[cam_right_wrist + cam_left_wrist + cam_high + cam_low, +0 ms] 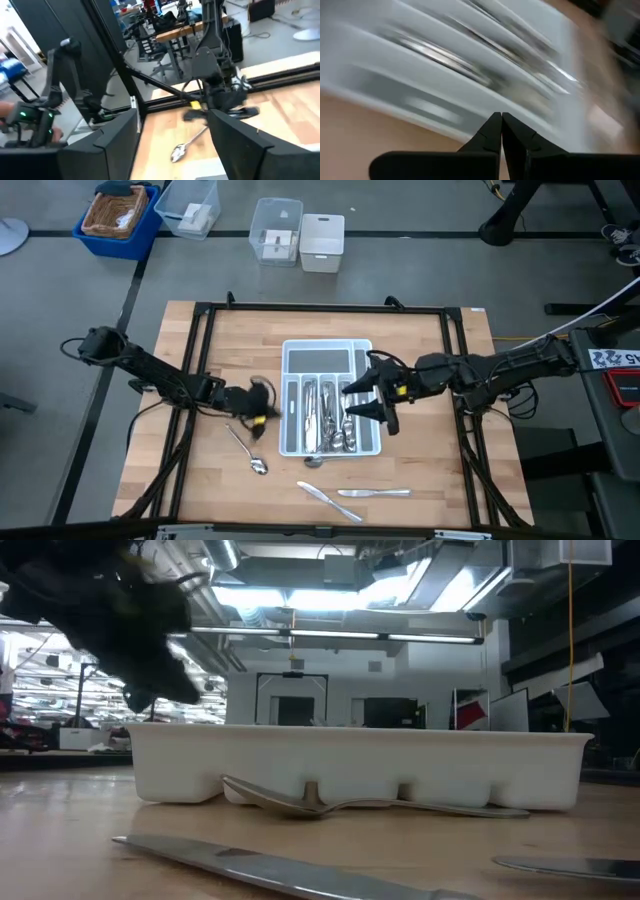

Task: Sort silverware
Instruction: Put the silver spoon into the white cutlery tray

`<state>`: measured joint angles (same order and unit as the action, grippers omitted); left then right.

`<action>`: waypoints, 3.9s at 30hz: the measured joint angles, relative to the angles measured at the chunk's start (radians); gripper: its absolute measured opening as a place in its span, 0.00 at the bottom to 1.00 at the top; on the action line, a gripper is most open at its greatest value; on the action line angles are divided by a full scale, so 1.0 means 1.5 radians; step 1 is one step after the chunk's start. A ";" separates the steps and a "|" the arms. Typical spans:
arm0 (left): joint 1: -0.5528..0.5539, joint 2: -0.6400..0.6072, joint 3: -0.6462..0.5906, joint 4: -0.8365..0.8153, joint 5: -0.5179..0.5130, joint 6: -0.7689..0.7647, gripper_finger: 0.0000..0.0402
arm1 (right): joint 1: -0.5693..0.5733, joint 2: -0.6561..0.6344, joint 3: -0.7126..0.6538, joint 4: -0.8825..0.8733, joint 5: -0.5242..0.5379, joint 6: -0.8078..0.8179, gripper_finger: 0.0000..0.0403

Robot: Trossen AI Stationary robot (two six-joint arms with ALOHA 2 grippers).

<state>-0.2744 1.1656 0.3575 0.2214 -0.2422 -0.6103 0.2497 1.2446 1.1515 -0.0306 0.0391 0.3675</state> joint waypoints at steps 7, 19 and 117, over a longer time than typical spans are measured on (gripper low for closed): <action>-0.097 0.000 0.001 -0.010 0.336 0.050 0.01 | 0.000 0.000 0.000 -0.041 -0.010 0.055 0.62; -0.178 0.000 0.001 -0.189 0.237 0.093 0.01 | 0.000 0.000 0.000 -0.082 -0.004 0.089 0.62; 0.158 0.340 0.390 0.074 0.174 1.291 0.04 | -0.001 -0.030 0.105 -0.768 0.220 0.127 0.62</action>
<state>-0.0371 1.6755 0.9426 0.3327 0.0193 1.3260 0.2485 1.2003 1.3092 -1.1828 0.3696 0.5584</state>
